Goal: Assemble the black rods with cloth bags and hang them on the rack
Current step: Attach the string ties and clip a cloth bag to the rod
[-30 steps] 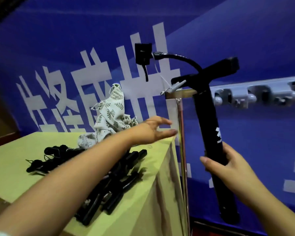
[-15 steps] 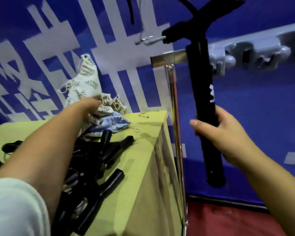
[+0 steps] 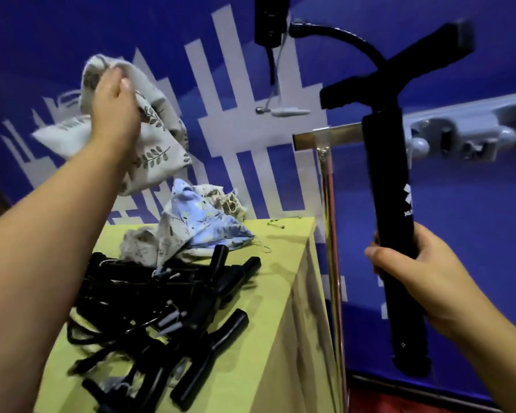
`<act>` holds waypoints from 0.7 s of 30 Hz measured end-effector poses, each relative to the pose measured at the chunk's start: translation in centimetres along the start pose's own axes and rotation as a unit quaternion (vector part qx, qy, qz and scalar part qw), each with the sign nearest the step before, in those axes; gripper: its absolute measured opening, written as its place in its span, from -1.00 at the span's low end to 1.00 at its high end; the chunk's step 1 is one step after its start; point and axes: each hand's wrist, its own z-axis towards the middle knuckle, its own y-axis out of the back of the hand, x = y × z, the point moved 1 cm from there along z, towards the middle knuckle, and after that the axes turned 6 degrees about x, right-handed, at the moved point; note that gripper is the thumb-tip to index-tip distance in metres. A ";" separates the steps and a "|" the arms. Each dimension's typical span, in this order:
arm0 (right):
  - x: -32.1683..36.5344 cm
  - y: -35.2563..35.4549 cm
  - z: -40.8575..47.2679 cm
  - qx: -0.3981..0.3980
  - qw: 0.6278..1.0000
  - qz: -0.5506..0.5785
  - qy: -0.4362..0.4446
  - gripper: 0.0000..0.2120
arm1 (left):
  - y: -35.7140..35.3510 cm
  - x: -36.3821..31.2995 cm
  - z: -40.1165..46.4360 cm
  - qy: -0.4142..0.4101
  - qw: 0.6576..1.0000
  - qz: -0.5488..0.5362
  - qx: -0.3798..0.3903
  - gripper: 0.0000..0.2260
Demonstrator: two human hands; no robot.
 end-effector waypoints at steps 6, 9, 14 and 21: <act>3.9 -1.1 -1.7 0.022 0.997 0.073 0.006 -0.71 | 0.8 -9.5 -5.3 -0.077 0.982 -0.168 0.040 -0.88; 6.0 -1.2 -3.2 0.013 0.994 0.109 0.013 -0.73 | 0.6 -13.1 -9.4 -0.029 0.955 -0.291 0.041 -0.77; 8.5 -0.4 -5.6 -0.002 0.988 0.153 0.019 -0.76 | -1.1 -16.3 -18.5 0.158 0.872 -0.438 0.152 -0.78; 10.2 2.7 -10.2 -0.054 0.975 0.212 -0.039 -0.71 | -4.4 -13.3 -31.2 0.283 0.811 -0.465 0.213 -0.70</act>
